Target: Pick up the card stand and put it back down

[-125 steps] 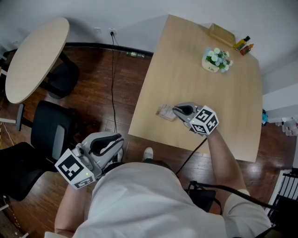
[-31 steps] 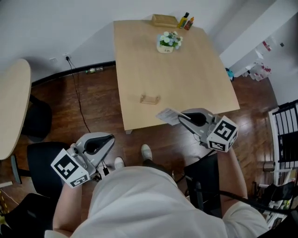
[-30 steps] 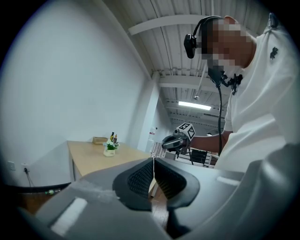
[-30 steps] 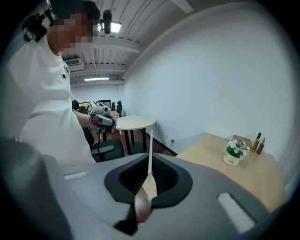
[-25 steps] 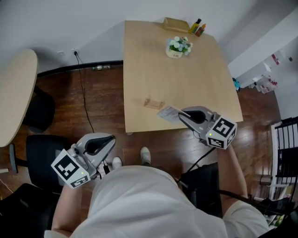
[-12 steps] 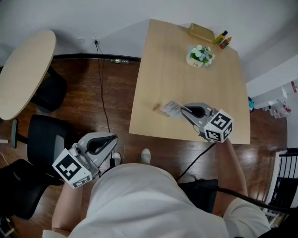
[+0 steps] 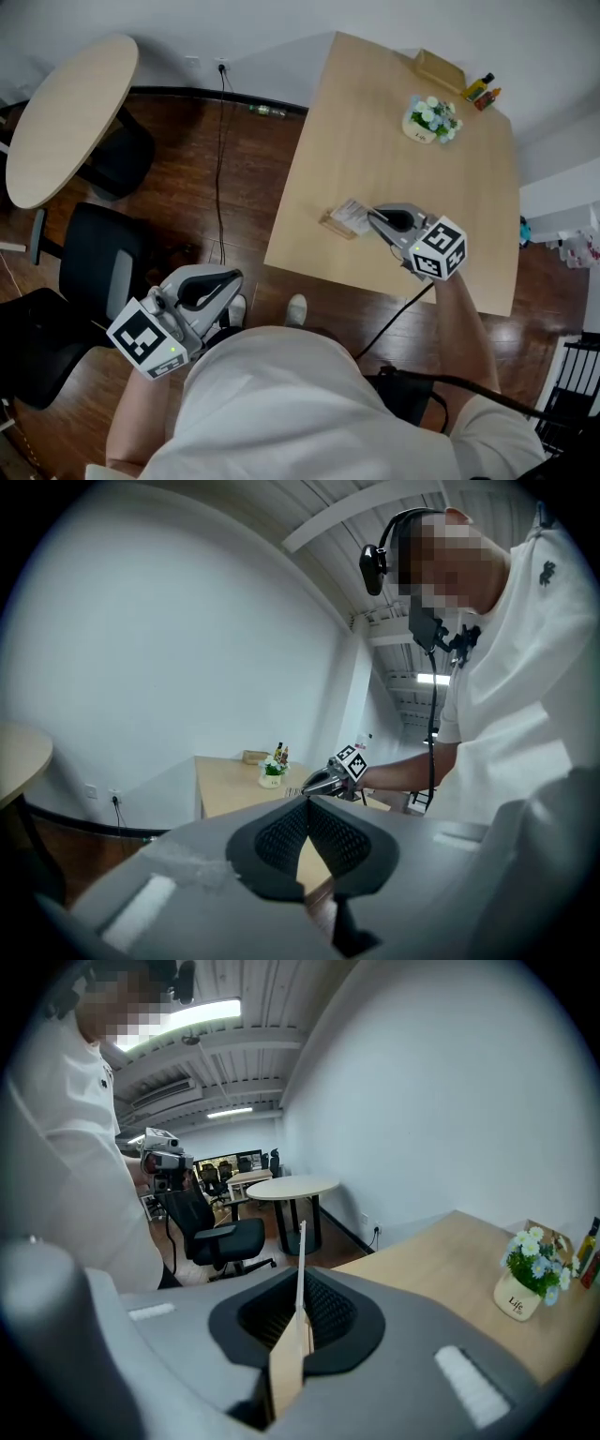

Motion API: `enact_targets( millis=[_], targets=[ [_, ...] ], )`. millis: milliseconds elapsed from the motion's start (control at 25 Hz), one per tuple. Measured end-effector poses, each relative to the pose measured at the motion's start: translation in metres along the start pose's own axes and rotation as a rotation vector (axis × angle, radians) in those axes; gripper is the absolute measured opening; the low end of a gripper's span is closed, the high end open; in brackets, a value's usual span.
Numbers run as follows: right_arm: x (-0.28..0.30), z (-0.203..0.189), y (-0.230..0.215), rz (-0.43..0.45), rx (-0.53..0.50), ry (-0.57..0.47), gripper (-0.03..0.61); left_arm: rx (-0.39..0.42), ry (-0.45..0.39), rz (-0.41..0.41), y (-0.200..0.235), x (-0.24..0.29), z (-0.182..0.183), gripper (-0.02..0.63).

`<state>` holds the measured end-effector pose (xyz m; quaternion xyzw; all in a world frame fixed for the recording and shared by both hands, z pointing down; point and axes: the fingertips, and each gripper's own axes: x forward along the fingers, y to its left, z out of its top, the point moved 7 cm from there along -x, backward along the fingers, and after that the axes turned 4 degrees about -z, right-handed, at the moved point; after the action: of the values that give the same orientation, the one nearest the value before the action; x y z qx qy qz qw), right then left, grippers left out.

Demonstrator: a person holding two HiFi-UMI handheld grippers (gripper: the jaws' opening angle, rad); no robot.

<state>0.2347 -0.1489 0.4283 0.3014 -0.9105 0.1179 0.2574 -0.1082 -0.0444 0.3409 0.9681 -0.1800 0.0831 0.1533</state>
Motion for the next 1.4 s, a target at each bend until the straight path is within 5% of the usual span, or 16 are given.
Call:
enact_targets(
  millis=[520,1400],
  targets=[
    [0.023,-0.018,-0.019,0.028,0.007,0.030,0.020,-0.027,0.004,0.062,-0.002,0.000,-0.003,-0.003],
    [0.045,-0.048,-0.017,0.054,0.013,0.033,0.020,-0.040,0.014,0.057,0.003,0.010,0.001,-0.003]
  ],
)
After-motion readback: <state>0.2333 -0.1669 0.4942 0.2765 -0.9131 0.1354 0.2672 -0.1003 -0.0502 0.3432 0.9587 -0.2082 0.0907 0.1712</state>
